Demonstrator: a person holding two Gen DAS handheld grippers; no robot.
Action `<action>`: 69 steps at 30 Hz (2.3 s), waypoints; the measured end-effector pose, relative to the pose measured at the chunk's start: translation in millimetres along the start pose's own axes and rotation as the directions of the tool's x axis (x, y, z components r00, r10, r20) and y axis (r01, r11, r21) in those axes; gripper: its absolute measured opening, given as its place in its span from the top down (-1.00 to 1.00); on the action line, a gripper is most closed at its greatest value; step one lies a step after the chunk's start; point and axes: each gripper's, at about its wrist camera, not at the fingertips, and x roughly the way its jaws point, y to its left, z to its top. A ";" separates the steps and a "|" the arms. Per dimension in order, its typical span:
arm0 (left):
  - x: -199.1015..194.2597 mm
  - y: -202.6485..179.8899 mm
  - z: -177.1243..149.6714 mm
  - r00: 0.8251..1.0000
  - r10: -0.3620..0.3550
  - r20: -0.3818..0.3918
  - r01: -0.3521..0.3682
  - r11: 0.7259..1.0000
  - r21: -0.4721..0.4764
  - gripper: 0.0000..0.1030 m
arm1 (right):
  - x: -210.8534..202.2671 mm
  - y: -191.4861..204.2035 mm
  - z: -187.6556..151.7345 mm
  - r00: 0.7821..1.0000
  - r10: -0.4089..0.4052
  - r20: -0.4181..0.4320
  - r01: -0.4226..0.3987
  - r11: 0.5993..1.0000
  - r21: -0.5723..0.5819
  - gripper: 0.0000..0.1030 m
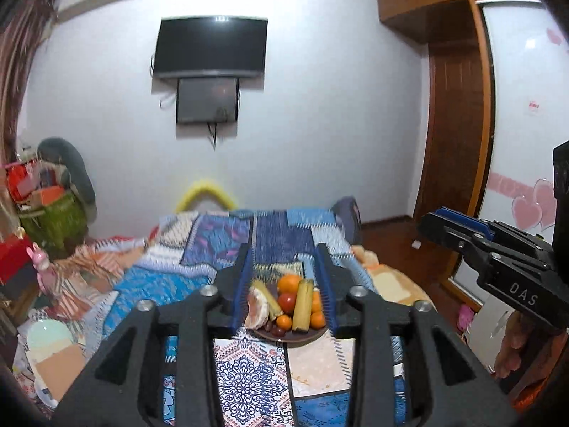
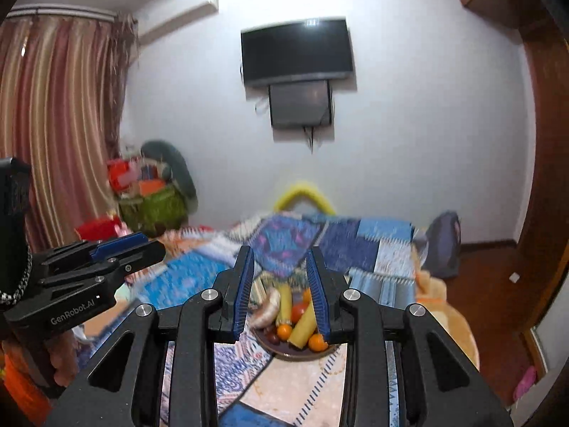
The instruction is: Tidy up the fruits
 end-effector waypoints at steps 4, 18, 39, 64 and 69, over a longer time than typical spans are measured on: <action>-29.9 -7.5 0.9 0.997 0.027 0.068 -0.027 1.000 0.006 -0.18 | -27.4 8.3 3.0 0.998 -0.005 0.063 0.005 1.000 0.002 0.15; -64.7 -17.6 -2.7 0.988 0.058 0.140 -0.061 0.998 0.018 -0.96 | -51.7 19.3 -6.2 0.976 -0.147 0.159 0.147 0.989 0.013 -1.00; -73.1 -26.4 -4.5 0.987 0.057 0.147 -0.062 0.998 0.027 -0.99 | -68.2 17.9 -15.0 0.976 -0.152 0.159 0.154 0.988 -0.001 -1.00; -73.7 -26.8 -5.7 0.991 0.023 0.135 -0.027 0.999 0.024 -0.99 | -76.2 18.6 -10.8 0.974 -0.148 0.170 0.148 0.989 0.013 -1.00; -72.6 -24.9 -5.8 0.991 0.021 0.131 -0.024 0.999 0.022 -0.99 | -75.8 17.8 -10.1 0.975 -0.147 0.167 0.147 0.989 0.017 -1.00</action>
